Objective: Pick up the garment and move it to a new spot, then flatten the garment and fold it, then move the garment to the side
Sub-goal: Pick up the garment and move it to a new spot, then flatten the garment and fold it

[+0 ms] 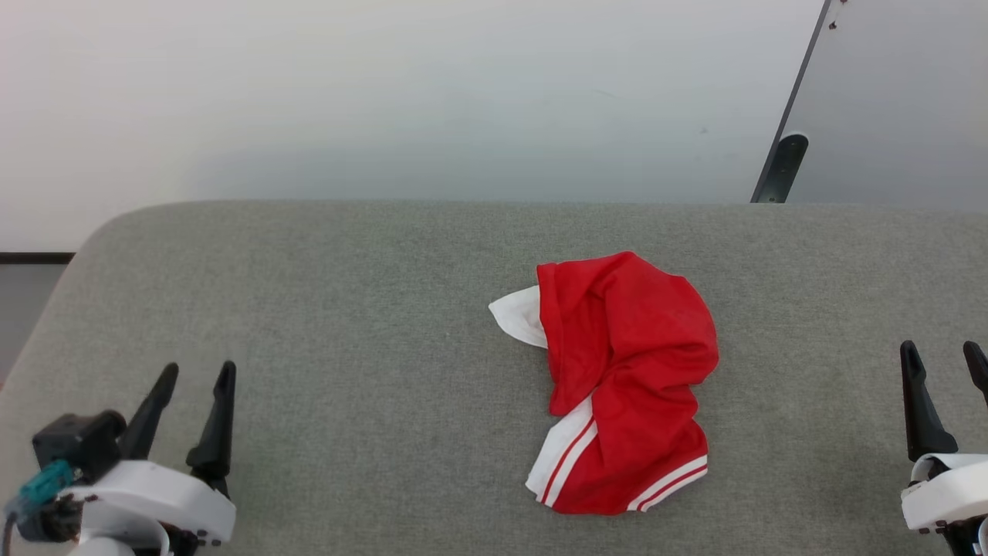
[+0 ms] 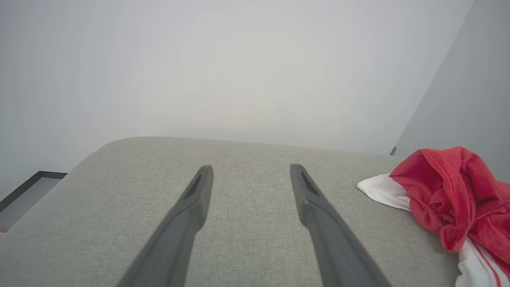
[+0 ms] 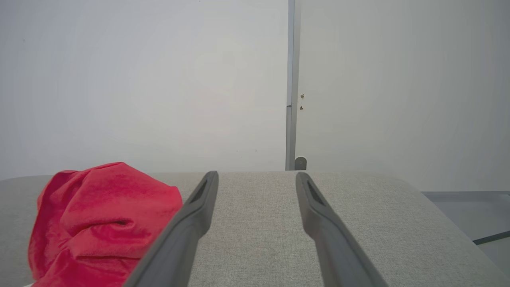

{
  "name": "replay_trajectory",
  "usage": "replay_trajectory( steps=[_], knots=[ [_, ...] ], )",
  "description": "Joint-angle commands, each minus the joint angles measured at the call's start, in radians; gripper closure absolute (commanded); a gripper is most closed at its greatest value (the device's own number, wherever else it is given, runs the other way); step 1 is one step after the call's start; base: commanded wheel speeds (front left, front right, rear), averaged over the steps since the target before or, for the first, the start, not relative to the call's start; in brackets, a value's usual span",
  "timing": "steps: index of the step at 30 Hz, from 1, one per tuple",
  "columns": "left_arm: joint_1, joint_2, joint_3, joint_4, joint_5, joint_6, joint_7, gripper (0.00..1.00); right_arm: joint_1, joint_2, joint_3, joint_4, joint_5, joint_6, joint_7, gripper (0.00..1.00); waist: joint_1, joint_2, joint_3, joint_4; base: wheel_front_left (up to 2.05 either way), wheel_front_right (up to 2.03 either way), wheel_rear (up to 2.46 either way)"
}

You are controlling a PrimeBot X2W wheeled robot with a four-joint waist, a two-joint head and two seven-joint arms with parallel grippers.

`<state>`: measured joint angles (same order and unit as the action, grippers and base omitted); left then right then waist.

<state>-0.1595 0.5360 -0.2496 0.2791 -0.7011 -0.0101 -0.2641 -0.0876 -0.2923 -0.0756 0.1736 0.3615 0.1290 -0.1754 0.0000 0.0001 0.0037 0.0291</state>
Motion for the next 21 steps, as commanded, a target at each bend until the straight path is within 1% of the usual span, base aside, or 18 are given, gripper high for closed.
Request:
replay_trajectory(
  steps=[1, 10, 21],
  knots=[
    [0.018, -0.010, 0.019, -0.006, 0.011, -0.010, 0.000, 0.00, -0.010, 0.004, 0.000, -0.003, 0.007, 0.003, -0.003, 0.00, 0.0000, -0.0001, 0.002, 0.000, 0.00, 0.00, 0.00],
    [0.032, -0.047, 0.066, 0.000, 0.073, -0.043, 0.000, 0.00, -0.011, 0.007, -0.006, -0.004, 0.003, 0.003, -0.004, 0.00, 0.0000, -0.0001, 0.013, 0.001, 0.00, 0.00, 0.00],
    [0.024, -0.066, 0.085, 0.017, 0.106, -0.061, 0.000, 0.00, -0.006, 0.013, -0.008, -0.010, -0.006, 0.003, 0.001, 0.00, 0.0000, -0.0001, 0.013, -0.002, 0.00, 0.00, 0.00]
  ],
)
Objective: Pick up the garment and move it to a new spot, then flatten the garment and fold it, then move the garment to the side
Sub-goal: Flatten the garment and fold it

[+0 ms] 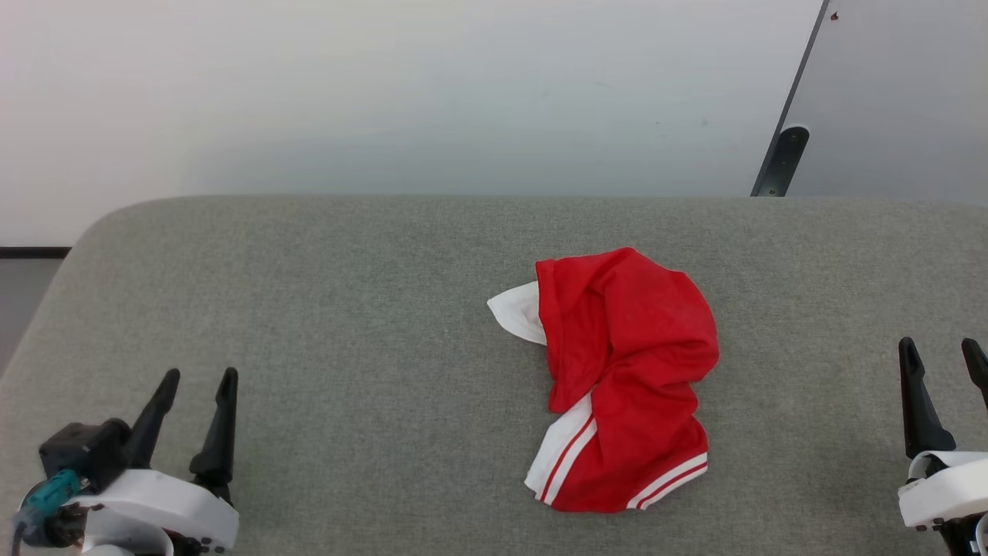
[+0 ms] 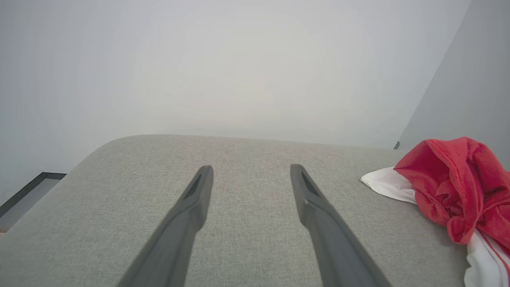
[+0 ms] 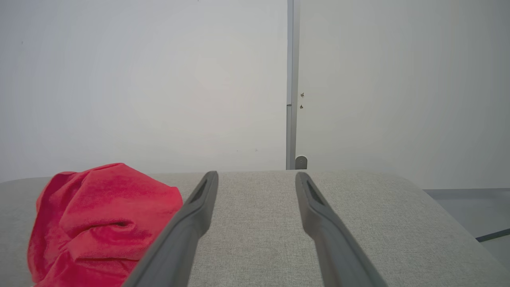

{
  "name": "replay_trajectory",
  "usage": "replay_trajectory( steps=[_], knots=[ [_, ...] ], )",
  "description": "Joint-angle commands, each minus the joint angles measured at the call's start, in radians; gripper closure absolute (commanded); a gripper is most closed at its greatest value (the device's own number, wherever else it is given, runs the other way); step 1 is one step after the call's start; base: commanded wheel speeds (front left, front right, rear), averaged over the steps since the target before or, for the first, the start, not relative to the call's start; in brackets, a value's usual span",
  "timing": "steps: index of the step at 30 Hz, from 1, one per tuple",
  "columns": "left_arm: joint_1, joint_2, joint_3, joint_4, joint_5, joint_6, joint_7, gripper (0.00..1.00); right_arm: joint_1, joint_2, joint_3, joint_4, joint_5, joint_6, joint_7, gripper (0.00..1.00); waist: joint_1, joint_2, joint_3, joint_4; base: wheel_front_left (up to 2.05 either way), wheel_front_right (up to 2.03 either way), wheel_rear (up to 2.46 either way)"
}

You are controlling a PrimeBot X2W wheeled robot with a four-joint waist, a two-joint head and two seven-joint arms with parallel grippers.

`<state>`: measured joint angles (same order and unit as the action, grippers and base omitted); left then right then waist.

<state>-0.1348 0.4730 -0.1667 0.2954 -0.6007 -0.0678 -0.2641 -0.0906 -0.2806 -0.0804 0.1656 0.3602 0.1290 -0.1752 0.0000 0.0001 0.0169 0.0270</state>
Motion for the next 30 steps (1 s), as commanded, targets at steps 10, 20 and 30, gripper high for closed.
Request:
replay_trajectory(
  steps=[10, 20, 30],
  knots=[
    [-0.125, 0.024, -0.070, -0.023, 0.031, -0.037, 0.071, 0.00, -0.025, 0.017, 0.026, -0.029, -0.011, 0.003, -0.006, 0.00, 0.0000, -0.0001, 0.045, -0.031, 0.00, 0.00, 0.00],
    [-0.615, 0.108, -0.415, 0.062, -0.164, -0.062, 0.492, 0.00, -0.096, 0.057, 0.083, -0.061, -0.007, 0.004, -0.035, 0.00, 0.0000, -0.0001, 0.200, -0.158, 0.00, 0.00, 0.00],
    [-1.002, 0.139, -0.752, 0.242, -0.313, -0.063, 0.655, 0.00, -0.173, 0.096, 0.126, -0.032, 0.019, 0.003, -0.075, 0.00, 0.0000, -0.0001, 0.339, -0.299, 0.00, 0.00, 0.00]
  ],
)
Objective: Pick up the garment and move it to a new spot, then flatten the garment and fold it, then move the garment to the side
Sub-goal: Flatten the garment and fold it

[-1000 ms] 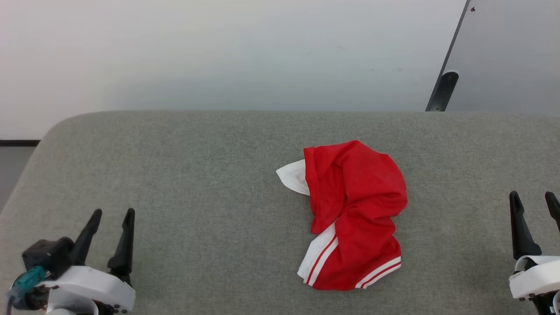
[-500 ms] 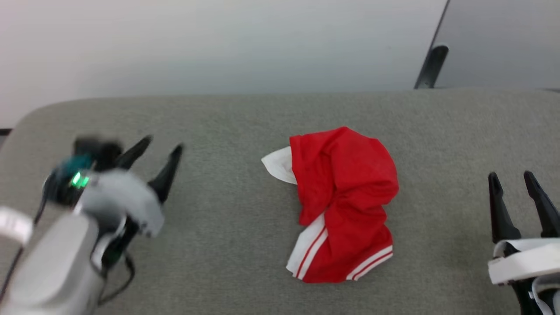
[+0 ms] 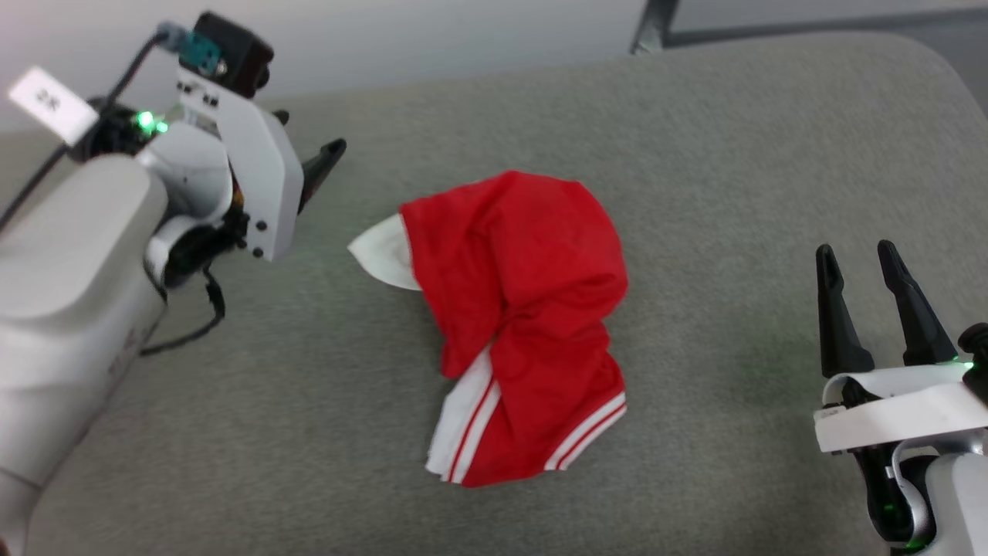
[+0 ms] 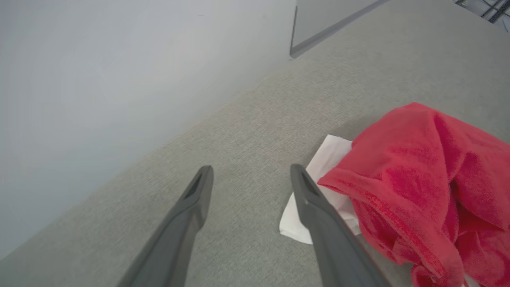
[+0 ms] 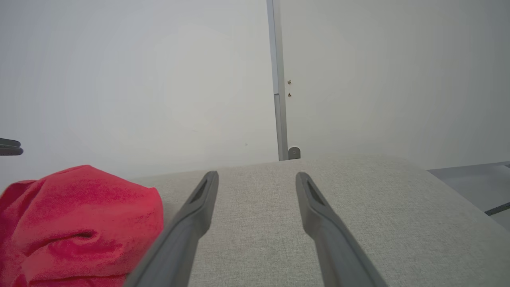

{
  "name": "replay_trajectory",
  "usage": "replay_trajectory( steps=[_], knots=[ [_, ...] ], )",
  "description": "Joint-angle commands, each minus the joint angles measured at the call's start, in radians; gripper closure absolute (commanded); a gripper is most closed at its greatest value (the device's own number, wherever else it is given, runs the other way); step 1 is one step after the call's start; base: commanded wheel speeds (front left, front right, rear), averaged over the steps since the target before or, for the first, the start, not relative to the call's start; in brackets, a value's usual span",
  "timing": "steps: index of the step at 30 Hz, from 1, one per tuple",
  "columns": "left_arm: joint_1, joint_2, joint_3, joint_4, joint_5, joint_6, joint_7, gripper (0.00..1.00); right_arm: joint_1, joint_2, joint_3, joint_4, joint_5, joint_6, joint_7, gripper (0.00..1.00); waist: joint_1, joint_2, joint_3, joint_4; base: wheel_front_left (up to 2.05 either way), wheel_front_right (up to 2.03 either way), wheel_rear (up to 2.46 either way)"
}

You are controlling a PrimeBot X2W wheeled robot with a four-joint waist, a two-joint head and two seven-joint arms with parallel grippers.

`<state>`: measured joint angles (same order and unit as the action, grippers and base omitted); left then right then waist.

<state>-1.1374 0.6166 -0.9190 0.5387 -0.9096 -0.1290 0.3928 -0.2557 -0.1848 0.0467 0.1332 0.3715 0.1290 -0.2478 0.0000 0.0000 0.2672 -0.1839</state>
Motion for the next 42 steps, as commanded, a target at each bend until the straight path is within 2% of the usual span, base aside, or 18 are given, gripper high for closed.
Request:
replay_trajectory(
  steps=[1, 6, 10, 13, 20, 26, 31, 32, 33, 34, 35, 42],
  knots=[
    [-0.030, -0.005, -0.025, 0.015, -0.013, -0.002, 0.006, 0.00, -0.015, 0.005, 0.004, 0.003, 0.011, 0.003, -0.006, 0.00, 0.0000, 0.0000, 0.103, -0.100, 0.00, 0.00, 0.00],
    [-0.134, 0.005, -0.186, 0.061, -0.063, -0.002, 0.069, 0.00, -0.044, 0.023, 0.020, 0.015, 0.021, 0.003, -0.015, 0.00, 0.0000, 0.0000, 0.147, -0.140, 0.00, 0.00, 0.00],
    [-0.186, 0.015, -0.284, 0.071, -0.128, -0.002, 0.109, 0.00, -0.063, 0.036, 0.027, 0.019, 0.021, 0.003, -0.017, 0.00, 0.0000, 0.0000, 0.160, -0.159, 0.00, 0.00, 0.00],
    [-0.209, 0.032, -0.336, 0.065, -0.137, -0.002, 0.152, 0.00, -0.072, 0.049, 0.032, 0.008, 0.021, 0.003, -0.017, 0.00, 0.0000, 0.0000, 0.170, -0.171, 0.00, 0.00, 0.00],
    [-0.229, 0.042, -0.360, 0.029, -0.212, -0.002, 0.242, 0.00, -0.076, 0.064, 0.020, 0.002, 0.025, 0.003, -0.017, 0.00, 0.0000, 0.0000, 0.188, -0.178, 0.00, 0.00, 0.00],
    [-0.211, 0.057, -0.365, 0.045, -0.186, -0.002, 0.301, 0.00, -0.081, 0.077, 0.029, -0.005, 0.029, 0.003, -0.017, 0.00, 0.0000, 0.0000, 0.195, -0.190, 0.00, 0.00, 0.00],
    [-0.210, 0.044, -0.370, 0.089, -0.203, 0.000, 0.359, 0.00, -0.081, 0.083, 0.028, -0.011, 0.030, 0.003, -0.017, 0.00, 0.0000, 0.0000, 0.206, -0.195, 0.00, 0.00, 0.00],
    [-0.210, 0.041, -0.371, 0.092, -0.210, 0.000, 0.365, 0.20, -0.080, 0.083, 0.028, -0.011, 0.030, 0.003, -0.017, 0.00, 0.0000, 0.0000, 0.207, -0.195, 0.00, 0.00, 0.00],
    [-0.207, 0.038, -0.371, 0.092, -0.213, 0.000, 0.376, 0.57, -0.080, 0.084, 0.027, -0.011, 0.030, 0.003, -0.017, 0.00, 0.0000, 0.0000, 0.206, -0.195, 0.00, 0.00, 0.00],
    [-0.200, 0.036, -0.372, 0.087, -0.221, 0.000, 0.388, 0.84, -0.079, 0.085, 0.026, -0.011, 0.030, 0.004, -0.017, 0.00, 0.0000, 0.0000, 0.205, -0.195, 0.00, 0.00, 0.00],
    [-0.198, 0.036, -0.372, 0.083, -0.231, 0.000, 0.393, 1.00, -0.078, 0.086, 0.025, -0.010, 0.030, 0.003, -0.017, 0.00, 0.0000, 0.0000, 0.205, -0.195, 0.00, 0.00, 0.00],
    [-0.219, 0.022, -0.369, 0.080, -0.282, -0.001, 0.344, 1.00, -0.077, 0.074, 0.005, -0.016, 0.019, 0.003, -0.017, 0.00, 0.0000, 0.0000, 0.195, -0.163, 0.00, 0.00, 0.00]
  ],
)
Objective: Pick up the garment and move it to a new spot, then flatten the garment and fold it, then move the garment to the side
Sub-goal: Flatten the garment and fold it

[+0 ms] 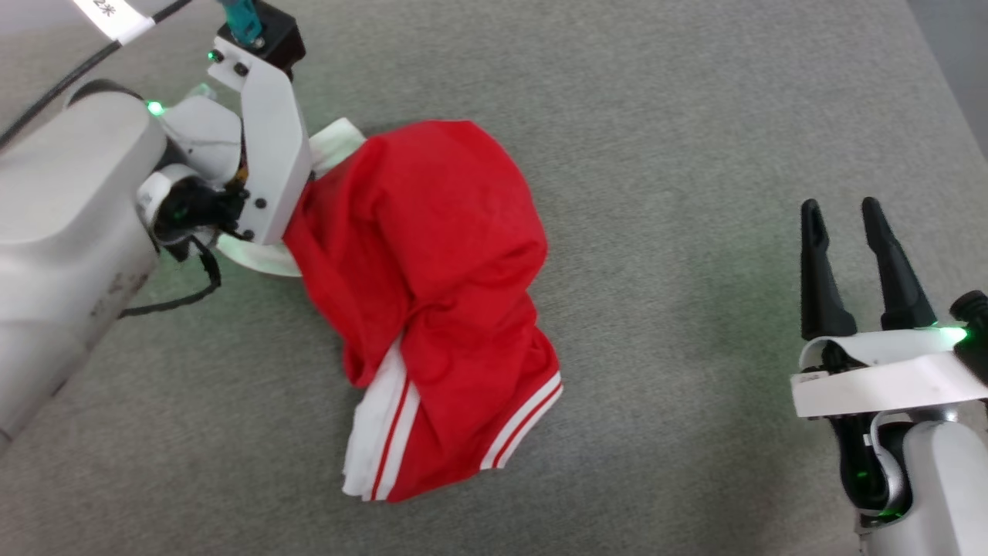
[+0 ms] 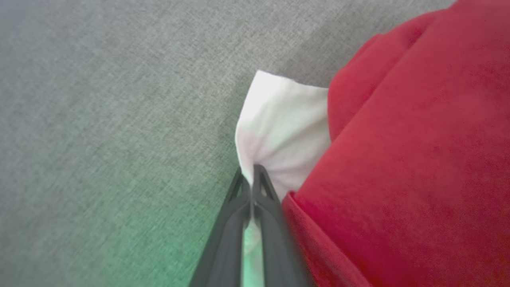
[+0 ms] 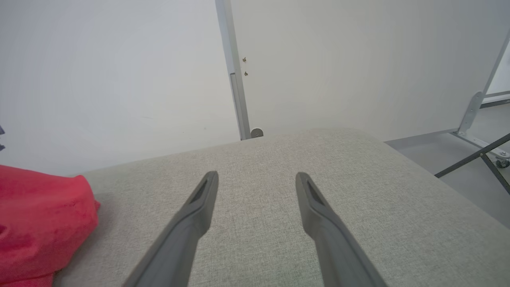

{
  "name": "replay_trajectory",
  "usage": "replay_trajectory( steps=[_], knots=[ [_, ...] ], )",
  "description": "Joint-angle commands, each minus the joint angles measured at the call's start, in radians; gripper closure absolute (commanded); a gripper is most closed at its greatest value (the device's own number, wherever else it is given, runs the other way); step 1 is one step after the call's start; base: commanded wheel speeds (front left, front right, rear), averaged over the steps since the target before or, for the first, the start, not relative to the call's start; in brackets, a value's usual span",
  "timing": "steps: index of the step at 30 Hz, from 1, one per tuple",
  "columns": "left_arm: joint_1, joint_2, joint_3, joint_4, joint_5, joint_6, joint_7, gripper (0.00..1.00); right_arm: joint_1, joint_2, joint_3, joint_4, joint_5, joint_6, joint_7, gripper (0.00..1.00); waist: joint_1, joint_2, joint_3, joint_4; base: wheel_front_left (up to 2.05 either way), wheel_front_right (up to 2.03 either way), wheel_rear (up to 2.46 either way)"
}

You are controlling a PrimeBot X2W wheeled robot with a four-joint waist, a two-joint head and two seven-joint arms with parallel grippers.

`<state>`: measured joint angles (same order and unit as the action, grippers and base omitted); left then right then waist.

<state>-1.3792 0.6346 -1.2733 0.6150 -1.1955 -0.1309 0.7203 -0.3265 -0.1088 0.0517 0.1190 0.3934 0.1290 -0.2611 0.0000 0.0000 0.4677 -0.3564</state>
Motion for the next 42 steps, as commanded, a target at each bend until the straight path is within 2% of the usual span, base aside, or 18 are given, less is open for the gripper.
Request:
replay_trajectory(
  steps=[1, 9, 17, 21, 25, 28, 31, 35, 37, 42],
  knots=[
    [0.017, 0.000, -0.013, 0.010, -0.005, 0.001, -0.002, 1.00, -0.005, -0.004, -0.005, -0.003, -0.006, 0.003, -0.004, 0.00, 0.0000, 0.0000, -0.012, 0.020, 0.00, 0.00, 0.00],
    [0.043, -0.024, -0.006, 0.043, -0.094, 0.001, -0.097, 1.00, 0.040, -0.043, -0.032, -0.002, -0.023, 0.003, -0.004, 0.00, 0.0000, 0.0000, -0.107, 0.163, 0.00, 0.00, 0.00],
    [0.104, 0.032, -0.006, 0.017, -0.123, 0.001, -0.130, 1.00, 0.076, -0.066, -0.024, 0.015, -0.032, 0.003, -0.004, 0.00, 0.0000, 0.0000, -0.192, 0.283, 0.00, 0.00, 0.00],
    [0.137, 0.057, -0.003, 0.001, -0.156, 0.001, -0.100, 1.00, 0.092, -0.068, -0.029, 0.023, -0.034, 0.003, -0.004, 0.00, 0.0000, 0.0000, -0.225, 0.319, 0.00, 0.00, 0.00],
    [0.141, 0.083, 0.000, -0.013, -0.179, 0.021, -0.036, 1.00, 0.104, -0.070, -0.034, 0.025, -0.034, 0.003, -0.003, 0.00, 0.0000, 0.0000, -0.245, 0.335, 0.00, 0.00, 0.00],
    [0.157, 0.111, -0.003, -0.048, -0.171, 0.053, 0.038, 1.00, 0.114, -0.071, -0.033, 0.021, -0.034, 0.003, 0.000, 0.00, 0.0000, 0.0000, -0.251, 0.339, 0.00, 0.00, 0.00],
    [0.189, 0.125, -0.003, -0.077, -0.189, 0.085, 0.068, 1.00, 0.115, -0.072, -0.030, 0.017, -0.031, 0.003, 0.003, 0.00, 0.0000, 0.0000, -0.251, 0.336, 0.00, 0.00, 0.00],
    [0.247, 0.133, 0.006, -0.070, -0.217, 0.115, 0.038, 1.00, 0.108, -0.069, -0.022, 0.016, -0.027, 0.003, 0.003, 0.00, 0.0000, 0.0000, -0.244, 0.318, 0.00, 0.00, 0.00],
    [0.258, 0.141, 0.006, -0.048, -0.193, 0.122, 0.005, 1.00, 0.103, -0.071, -0.022, 0.014, -0.025, 0.003, 0.004, 0.00, 0.0000, 0.0000, -0.238, 0.307, 0.00, 0.00, 0.00],
    [0.288, 0.122, 0.023, 0.029, -0.171, 0.105, -0.112, 1.00, 0.102, -0.077, -0.033, 0.007, -0.026, 0.003, 0.004, 0.00, 0.0000, 0.0000, -0.222, 0.285, 0.00, 0.00, 0.00]
  ],
)
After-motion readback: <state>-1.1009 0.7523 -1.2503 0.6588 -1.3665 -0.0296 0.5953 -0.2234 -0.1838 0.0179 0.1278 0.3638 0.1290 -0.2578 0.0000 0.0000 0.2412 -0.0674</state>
